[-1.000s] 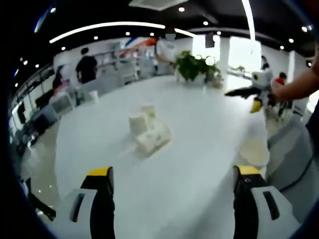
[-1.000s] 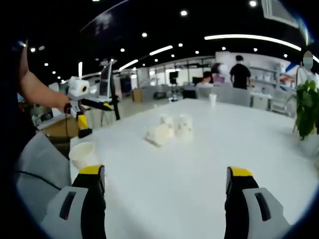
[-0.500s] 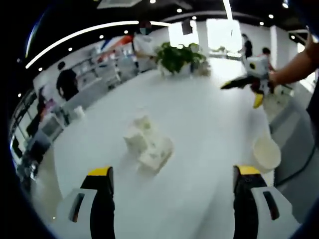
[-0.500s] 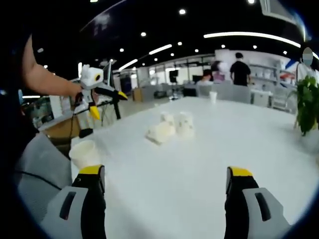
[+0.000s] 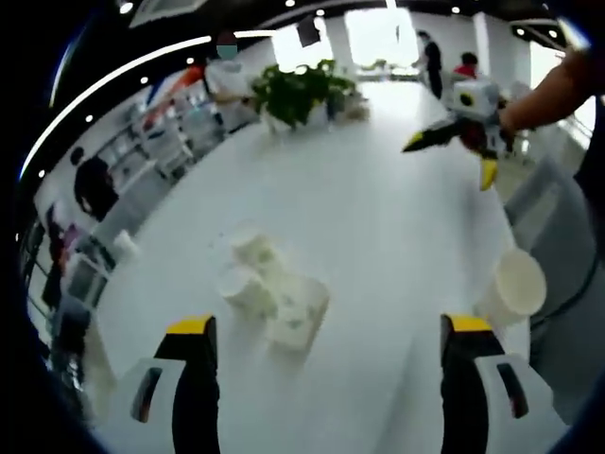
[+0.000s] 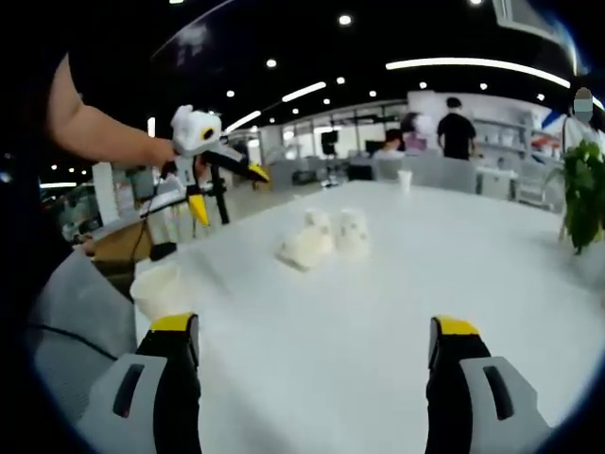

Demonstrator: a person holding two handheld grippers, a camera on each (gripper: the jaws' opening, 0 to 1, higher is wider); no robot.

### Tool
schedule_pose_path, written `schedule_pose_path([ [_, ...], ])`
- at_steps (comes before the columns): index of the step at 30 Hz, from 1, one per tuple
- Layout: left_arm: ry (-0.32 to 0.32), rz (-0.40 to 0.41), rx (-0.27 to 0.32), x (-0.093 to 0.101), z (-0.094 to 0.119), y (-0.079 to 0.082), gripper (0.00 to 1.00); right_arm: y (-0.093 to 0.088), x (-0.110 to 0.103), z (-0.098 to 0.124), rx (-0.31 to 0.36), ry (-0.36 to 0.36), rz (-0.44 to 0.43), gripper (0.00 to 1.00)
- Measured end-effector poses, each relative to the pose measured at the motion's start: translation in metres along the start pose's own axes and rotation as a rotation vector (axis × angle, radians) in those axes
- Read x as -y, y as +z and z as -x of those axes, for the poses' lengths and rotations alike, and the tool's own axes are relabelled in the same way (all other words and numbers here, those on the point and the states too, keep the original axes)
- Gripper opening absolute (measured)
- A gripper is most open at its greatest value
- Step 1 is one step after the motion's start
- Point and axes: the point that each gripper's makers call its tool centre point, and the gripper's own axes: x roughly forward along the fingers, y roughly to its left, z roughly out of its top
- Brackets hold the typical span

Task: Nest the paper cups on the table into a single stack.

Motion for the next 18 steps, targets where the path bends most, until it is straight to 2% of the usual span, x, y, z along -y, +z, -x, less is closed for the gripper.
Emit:
schedule_pose_path([
  [3, -0.026, -0.023, -0.01, -0.001, -0.006, 0.009, 0.95, -0.001, 0.0, -0.002, -0.002, 0.002, 0.0, 1.0],
  [10, -0.05, -0.066, -0.059, -0.008, -0.022, 0.014, 0.93, 0.004, 0.002, -0.006, 0.015, 0.001, -0.009, 1.0],
  [18, -0.101, -0.096, -0.101, 0.0, -0.047, 0.006, 0.88, 0.0, 0.004, -0.006, 0.016, -0.003, -0.027, 1.0],
])
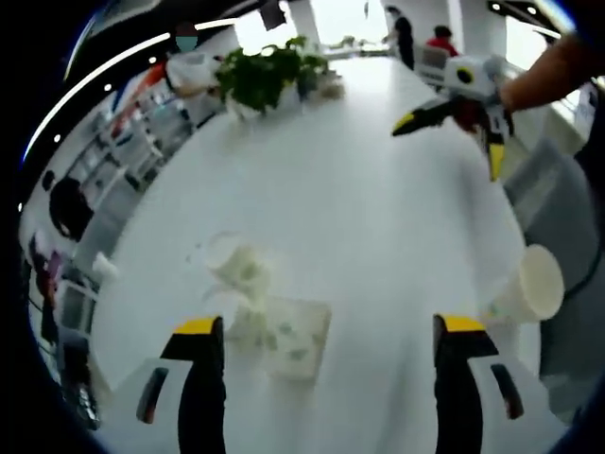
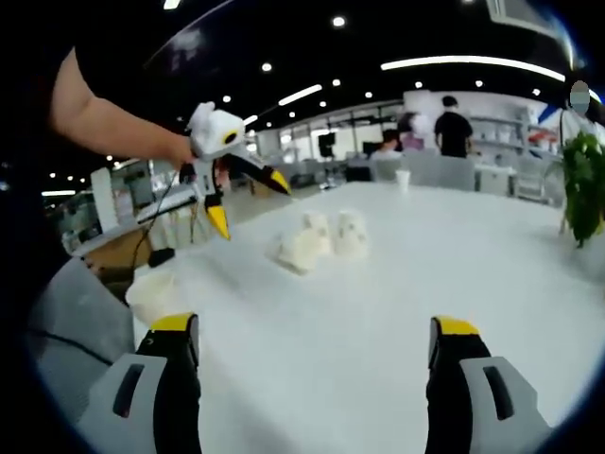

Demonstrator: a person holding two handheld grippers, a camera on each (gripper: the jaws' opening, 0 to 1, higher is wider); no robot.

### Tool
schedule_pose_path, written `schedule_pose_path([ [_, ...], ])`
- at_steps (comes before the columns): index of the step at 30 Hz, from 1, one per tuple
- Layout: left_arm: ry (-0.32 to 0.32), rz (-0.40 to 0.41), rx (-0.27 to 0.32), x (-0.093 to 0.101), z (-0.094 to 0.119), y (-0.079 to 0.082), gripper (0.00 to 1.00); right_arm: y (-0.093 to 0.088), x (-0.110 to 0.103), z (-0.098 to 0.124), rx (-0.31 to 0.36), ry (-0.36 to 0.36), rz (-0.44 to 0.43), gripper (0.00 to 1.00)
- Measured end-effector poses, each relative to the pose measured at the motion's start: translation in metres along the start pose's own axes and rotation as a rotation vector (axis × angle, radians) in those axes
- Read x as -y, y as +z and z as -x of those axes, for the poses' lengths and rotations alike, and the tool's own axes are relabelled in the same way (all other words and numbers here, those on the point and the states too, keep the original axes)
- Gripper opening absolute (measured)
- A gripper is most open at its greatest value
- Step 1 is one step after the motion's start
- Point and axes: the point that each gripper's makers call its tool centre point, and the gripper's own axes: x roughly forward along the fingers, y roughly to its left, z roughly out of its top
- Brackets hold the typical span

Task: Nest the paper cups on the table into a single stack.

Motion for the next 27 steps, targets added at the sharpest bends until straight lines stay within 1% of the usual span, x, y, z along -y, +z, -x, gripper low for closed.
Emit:
schedule_pose_path([
  [6, -0.005, -0.016, -0.029, -0.002, -0.016, -0.003, 0.83, -0.005, -0.002, 0.002, -0.002, 0.002, -0.008, 1.0],
  [8, -0.008, -0.021, -0.032, -0.003, -0.02, -0.004, 0.79, -0.007, -0.004, 0.002, -0.003, 0.005, -0.011, 1.0],
  [10, -0.004, -0.02, -0.044, -0.006, -0.027, -0.007, 0.76, -0.008, -0.003, 0.003, -0.001, 0.001, -0.014, 1.0],
  [12, -0.007, -0.015, -0.052, -0.006, -0.032, -0.009, 0.76, -0.008, -0.002, 0.004, 0.008, -0.006, -0.024, 1.0],
  [13, -0.007, -0.016, -0.054, -0.006, -0.035, -0.011, 0.74, -0.008, -0.002, 0.004, 0.009, -0.006, -0.025, 1.0],
  [15, -0.003, -0.019, -0.078, -0.009, -0.043, -0.018, 0.7, -0.008, -0.001, 0.005, 0.012, -0.009, -0.026, 1.0],
  [18, 0.006, -0.042, -0.086, -0.01, -0.05, -0.019, 0.66, -0.007, -0.001, 0.007, 0.015, -0.01, -0.025, 1.0],
  [21, 0.014, -0.06, -0.114, -0.012, -0.06, -0.025, 0.63, -0.006, 0.002, 0.007, 0.019, -0.012, -0.025, 1.0],
  [24, 0.015, -0.058, -0.117, -0.015, -0.065, -0.028, 0.58, -0.006, 0.003, 0.008, 0.023, -0.016, -0.028, 1.0],
  [27, 0.017, -0.056, -0.113, -0.016, -0.069, -0.026, 0.58, -0.006, 0.002, 0.008, 0.023, -0.016, -0.031, 1.0],
])
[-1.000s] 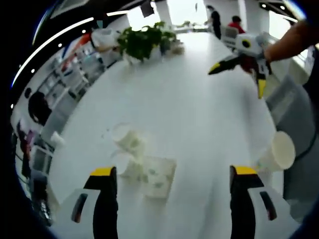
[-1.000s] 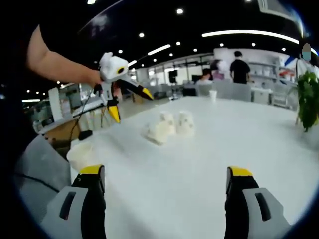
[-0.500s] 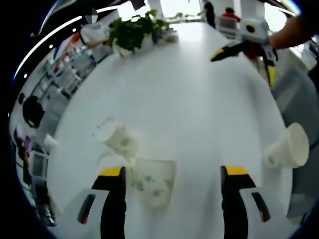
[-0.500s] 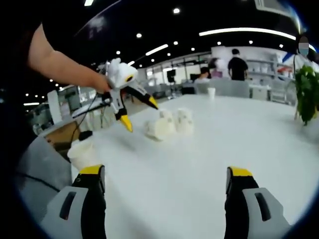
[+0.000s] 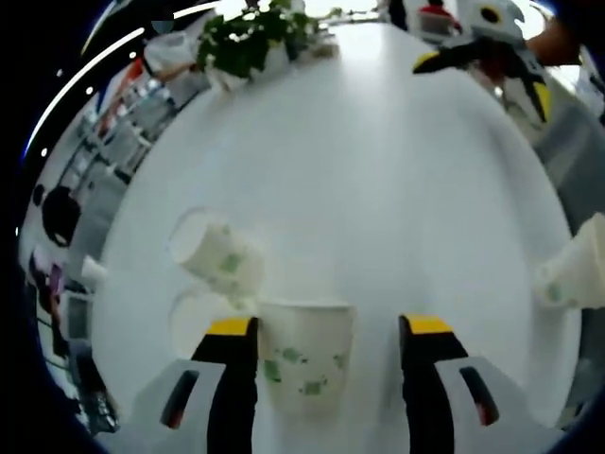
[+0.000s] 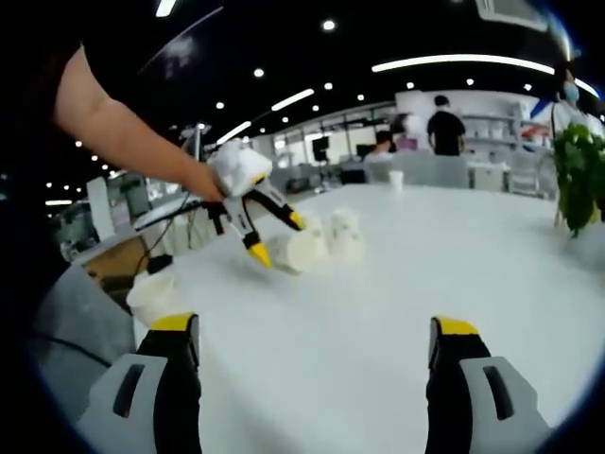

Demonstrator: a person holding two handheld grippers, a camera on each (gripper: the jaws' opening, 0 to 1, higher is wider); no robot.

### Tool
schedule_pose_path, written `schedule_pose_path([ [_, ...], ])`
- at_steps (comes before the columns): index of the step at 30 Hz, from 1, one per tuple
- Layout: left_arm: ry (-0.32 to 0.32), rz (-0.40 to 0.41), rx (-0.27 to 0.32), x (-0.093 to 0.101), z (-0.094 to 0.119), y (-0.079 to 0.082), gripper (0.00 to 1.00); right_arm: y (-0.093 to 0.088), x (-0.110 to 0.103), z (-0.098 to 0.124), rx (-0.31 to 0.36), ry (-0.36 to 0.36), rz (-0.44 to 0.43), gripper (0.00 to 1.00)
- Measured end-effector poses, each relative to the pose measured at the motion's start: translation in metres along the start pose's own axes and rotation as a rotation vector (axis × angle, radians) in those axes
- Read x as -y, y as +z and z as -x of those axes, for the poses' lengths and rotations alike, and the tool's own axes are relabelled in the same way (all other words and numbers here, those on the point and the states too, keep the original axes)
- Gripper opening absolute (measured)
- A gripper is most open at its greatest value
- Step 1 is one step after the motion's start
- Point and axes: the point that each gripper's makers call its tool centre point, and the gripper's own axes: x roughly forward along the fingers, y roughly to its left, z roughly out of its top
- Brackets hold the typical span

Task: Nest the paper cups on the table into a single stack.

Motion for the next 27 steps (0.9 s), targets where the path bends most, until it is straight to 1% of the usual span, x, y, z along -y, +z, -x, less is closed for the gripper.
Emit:
schedule_pose_path([
  [2, -0.001, -0.004, -0.003, 0.0, -0.003, 0.0, 0.58, -0.002, -0.001, 0.001, -0.001, 0.001, -0.002, 1.0],
  [6, 0.005, -0.007, -0.015, 0.0, -0.008, -0.001, 0.52, -0.006, -0.003, 0.001, -0.006, 0.005, -0.005, 1.0],
  [12, -0.003, -0.02, -0.037, 0.002, -0.016, -0.003, 0.5, -0.008, -0.007, 0.0, -0.01, 0.013, -0.009, 1.0],
  [20, -0.042, -0.049, -0.067, 0.009, -0.023, -0.004, 0.48, -0.012, -0.011, -0.003, -0.024, 0.025, -0.009, 1.0],
  [24, -0.055, -0.05, -0.084, 0.008, -0.025, -0.003, 0.47, -0.014, -0.014, -0.004, -0.03, 0.03, -0.006, 0.99],
  [27, -0.063, -0.026, -0.093, 0.007, -0.027, -0.005, 0.46, -0.013, -0.014, -0.004, -0.031, 0.03, -0.006, 0.99],
])
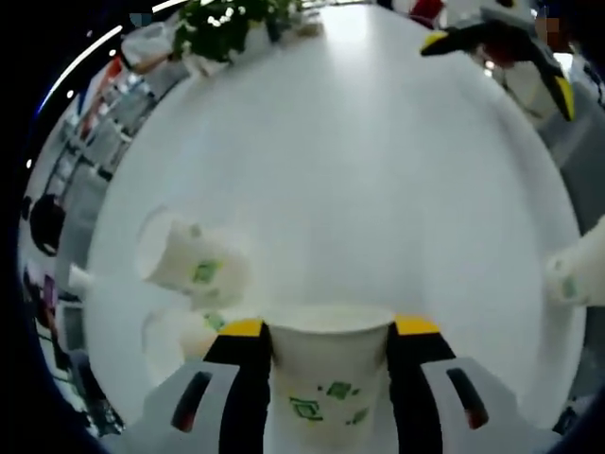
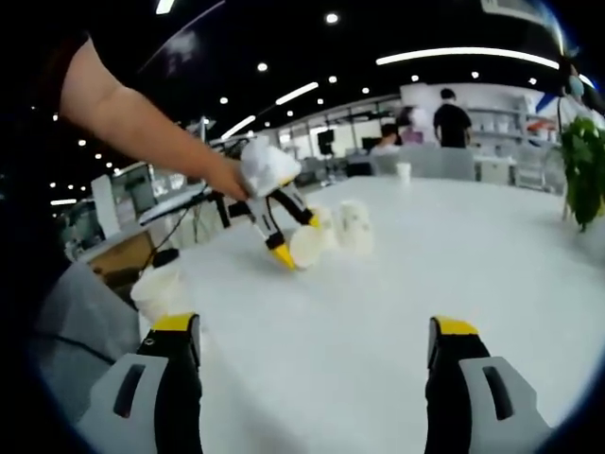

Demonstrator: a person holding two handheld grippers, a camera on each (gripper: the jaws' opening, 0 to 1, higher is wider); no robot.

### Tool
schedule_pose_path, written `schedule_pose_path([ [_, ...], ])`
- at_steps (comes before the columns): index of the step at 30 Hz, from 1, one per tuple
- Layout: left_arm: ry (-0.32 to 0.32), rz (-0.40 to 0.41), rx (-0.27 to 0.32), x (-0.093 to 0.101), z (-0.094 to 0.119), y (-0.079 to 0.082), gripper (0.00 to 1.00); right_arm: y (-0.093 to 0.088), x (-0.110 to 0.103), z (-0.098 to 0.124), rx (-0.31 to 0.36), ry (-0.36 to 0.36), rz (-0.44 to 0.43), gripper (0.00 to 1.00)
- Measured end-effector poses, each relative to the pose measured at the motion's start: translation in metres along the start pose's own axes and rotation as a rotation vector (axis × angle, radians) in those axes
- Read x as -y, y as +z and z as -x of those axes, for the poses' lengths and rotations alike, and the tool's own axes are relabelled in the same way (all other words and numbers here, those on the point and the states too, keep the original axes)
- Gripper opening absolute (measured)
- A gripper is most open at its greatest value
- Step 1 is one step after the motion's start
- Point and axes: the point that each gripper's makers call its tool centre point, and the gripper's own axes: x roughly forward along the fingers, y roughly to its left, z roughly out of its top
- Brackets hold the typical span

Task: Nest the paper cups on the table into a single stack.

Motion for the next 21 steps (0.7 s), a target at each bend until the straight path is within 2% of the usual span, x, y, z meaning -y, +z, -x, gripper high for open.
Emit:
schedule_pose_path([
  [1, -0.008, 0.059, 0.003, 0.001, -0.002, -0.002, 0.46, 0.0, 0.0, 0.0, 0.0, -0.001, 0.0, 0.99],
  [2, -0.013, 0.084, -0.004, 0.001, -0.002, -0.004, 0.46, 0.001, 0.0, 0.0, 0.001, -0.001, 0.0, 0.99],
  [10, -0.016, 0.06, 0.021, 0.003, -0.001, -0.001, 0.43, 0.001, 0.001, 0.0, 0.0, -0.003, 0.005, 0.99],
  [13, -0.042, 0.094, 0.053, 0.007, -0.001, 0.003, 0.42, 0.001, 0.0, -0.001, 0.001, -0.002, 0.004, 0.99],
  [17, -0.032, 0.076, 0.083, 0.007, 0.001, 0.007, 0.41, 0.004, -0.002, 0.0, 0.013, 0.002, 0.004, 0.99],
  [21, -0.021, 0.094, 0.126, 0.006, 0.005, 0.015, 0.4, 0.002, -0.002, 0.0, 0.008, 0.001, 0.002, 0.98],
])
